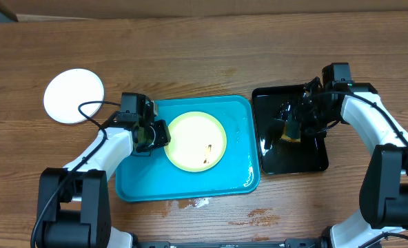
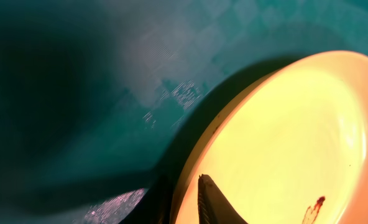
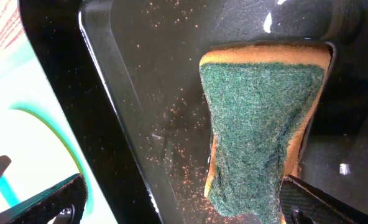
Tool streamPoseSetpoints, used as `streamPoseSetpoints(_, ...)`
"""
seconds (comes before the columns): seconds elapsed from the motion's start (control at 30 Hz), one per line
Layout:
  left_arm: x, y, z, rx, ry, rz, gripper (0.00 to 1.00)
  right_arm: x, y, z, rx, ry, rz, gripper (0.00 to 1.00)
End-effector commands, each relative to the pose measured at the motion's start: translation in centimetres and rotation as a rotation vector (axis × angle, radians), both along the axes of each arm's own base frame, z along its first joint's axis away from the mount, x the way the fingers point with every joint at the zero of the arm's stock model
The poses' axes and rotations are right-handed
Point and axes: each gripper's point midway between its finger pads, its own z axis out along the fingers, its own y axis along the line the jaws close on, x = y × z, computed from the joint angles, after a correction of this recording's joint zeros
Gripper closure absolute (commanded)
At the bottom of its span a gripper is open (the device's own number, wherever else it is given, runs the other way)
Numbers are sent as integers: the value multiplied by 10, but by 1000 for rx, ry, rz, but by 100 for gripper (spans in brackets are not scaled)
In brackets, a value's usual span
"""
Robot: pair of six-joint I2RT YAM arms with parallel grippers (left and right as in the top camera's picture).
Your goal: Clean dirty plates on tray and stack at the side
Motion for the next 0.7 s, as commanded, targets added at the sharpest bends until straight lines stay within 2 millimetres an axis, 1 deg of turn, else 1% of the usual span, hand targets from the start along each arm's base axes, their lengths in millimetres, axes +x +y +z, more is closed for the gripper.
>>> streamPoseSetpoints(0.0,1,-8,-2,-16,-15,-34,82,0,1,-1,-4,-2,7,0)
streamPoseSetpoints(0.23,10,-12,2,17,-96,-131,80,0,1,-1,-4,-2,7,0)
streamPoseSetpoints(0.4,14,-5,-2,149,-128,-158,82,0,1,-1,-4,-2,7,0)
streamPoseSetpoints(0.47,14,-10,-3,167,-136,-183,84,0,1,-1,-4,-2,7,0)
streamPoseSetpoints(0.53,11,-19,-2,171,-144,-218,86,0,1,-1,-4,-2,7,0)
streamPoseSetpoints(0.57,10,-22,-3,181,-145,-229,88,0,1,-1,-4,-2,7,0)
streamPoseSetpoints(0.67,8,-25,-3,217,-133,-203,92,0,1,-1,-4,-2,7,0)
